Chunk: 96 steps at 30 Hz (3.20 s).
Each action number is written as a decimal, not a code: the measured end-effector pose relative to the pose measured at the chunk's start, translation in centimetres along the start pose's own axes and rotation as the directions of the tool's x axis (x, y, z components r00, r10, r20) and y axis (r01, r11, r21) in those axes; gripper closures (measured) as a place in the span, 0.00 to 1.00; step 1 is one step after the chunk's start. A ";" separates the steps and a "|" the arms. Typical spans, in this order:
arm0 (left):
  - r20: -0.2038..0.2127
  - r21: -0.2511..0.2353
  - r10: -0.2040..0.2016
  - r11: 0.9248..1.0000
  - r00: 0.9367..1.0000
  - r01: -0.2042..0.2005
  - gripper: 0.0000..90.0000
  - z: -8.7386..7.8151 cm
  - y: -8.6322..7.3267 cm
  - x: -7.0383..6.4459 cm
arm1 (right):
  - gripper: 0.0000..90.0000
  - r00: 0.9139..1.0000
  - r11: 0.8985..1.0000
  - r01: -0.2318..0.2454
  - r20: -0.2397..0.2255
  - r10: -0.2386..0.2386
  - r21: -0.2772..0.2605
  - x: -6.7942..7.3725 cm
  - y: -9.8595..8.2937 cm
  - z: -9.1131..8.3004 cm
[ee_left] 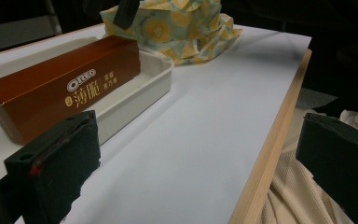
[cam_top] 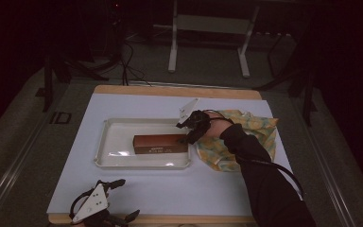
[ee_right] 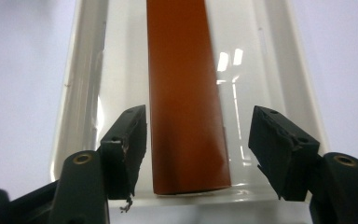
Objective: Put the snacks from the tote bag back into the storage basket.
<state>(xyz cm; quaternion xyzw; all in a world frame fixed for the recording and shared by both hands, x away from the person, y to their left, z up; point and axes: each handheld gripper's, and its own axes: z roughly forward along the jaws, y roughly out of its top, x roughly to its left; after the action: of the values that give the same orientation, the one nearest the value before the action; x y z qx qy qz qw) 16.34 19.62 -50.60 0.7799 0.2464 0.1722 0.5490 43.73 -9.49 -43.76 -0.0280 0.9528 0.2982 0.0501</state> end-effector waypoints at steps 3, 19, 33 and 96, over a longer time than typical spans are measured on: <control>-0.001 0.001 0.000 1.000 1.000 0.000 0.00 0.1 0.0 0.0 | 0.32 1.000 1.000 -0.015 0.026 0.015 0.006 0.2 0.1 -0.8; 0.005 0.005 0.001 1.000 1.000 -0.001 0.00 0.4 0.1 0.2 | 0.12 0.989 0.993 -0.099 0.102 0.105 -0.070 0.3 -1.2 -5.4; 0.006 0.003 -0.003 1.000 1.000 0.003 0.00 0.4 0.1 0.3 | 0.12 0.964 0.979 -0.181 0.178 0.196 -0.098 0.8 -3.6 -7.9; 0.016 0.007 0.004 1.000 1.000 -0.004 0.00 0.7 0.3 0.1 | 0.13 0.681 0.806 -0.467 0.434 0.590 -0.364 8.4 -17.3 -12.8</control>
<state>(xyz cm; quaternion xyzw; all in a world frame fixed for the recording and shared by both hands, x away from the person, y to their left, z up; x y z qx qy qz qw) 16.92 19.05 -50.56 0.7838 0.2408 0.1660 0.5479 35.78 -31.17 -44.01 0.3275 0.8277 0.4007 0.2171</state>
